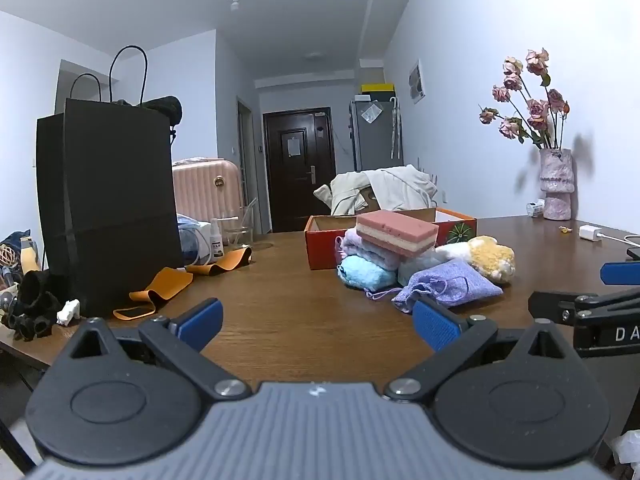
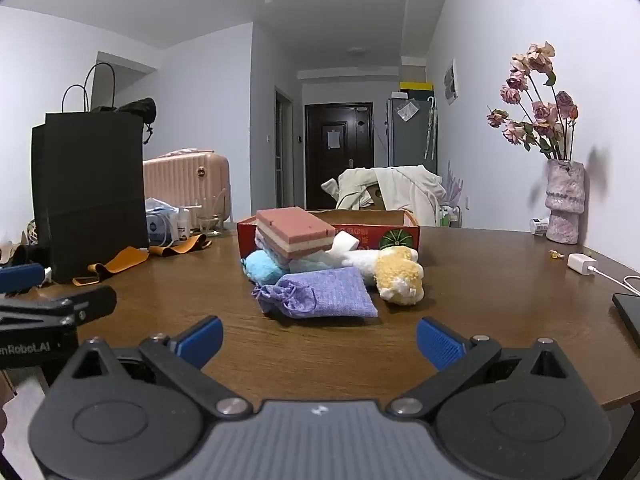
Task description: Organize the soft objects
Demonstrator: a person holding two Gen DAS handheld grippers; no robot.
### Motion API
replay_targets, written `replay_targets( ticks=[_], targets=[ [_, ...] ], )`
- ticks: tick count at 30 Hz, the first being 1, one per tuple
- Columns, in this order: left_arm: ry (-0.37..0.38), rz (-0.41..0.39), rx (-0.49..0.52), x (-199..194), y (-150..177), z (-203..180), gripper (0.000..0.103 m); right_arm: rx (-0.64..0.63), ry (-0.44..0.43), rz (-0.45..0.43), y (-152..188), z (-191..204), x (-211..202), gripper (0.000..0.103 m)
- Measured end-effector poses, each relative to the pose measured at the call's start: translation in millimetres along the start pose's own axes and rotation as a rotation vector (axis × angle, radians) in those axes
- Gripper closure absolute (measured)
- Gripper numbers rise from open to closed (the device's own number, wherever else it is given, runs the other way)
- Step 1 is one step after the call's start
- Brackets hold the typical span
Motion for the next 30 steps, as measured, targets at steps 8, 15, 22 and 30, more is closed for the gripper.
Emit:
replay_targets(
  ticks=[8, 15, 22, 30],
  targets=[
    [-0.013, -0.018, -0.019, -2.2, -2.1, 7.1, 0.0, -0.011, -0.016, 0.016, 5.6, 7.1, -6.6, 0.0],
    [-0.015, -0.015, -0.016, -0.8, -0.9, 4.8, 0.0, -0.003, -0.014, 0.01, 4.8, 3.1, -0.7, 0.0],
    [-0.027, -0.012, -0.015, -0.6, 0.2, 4.1, 0.0, 0.006, -0.012, 0.009, 5.7, 1.1, -2.3, 0.0],
    [-0.025, -0.006, -0.019, 0.2, -0.5, 4.2, 0.0, 0.003, -0.009, 0.011, 5.4, 1.5, -0.5, 0.0]
  ],
)
Point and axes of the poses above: each gripper's, at about its wrist camera, not at the fingertips, and x roughly the way its jaws point, z to its left, y to its underside, the point moved 1 cm from there along x, roughly the way its jaws point, and after that the axes turned 8 degrees about -z, right-handed, at the moved point
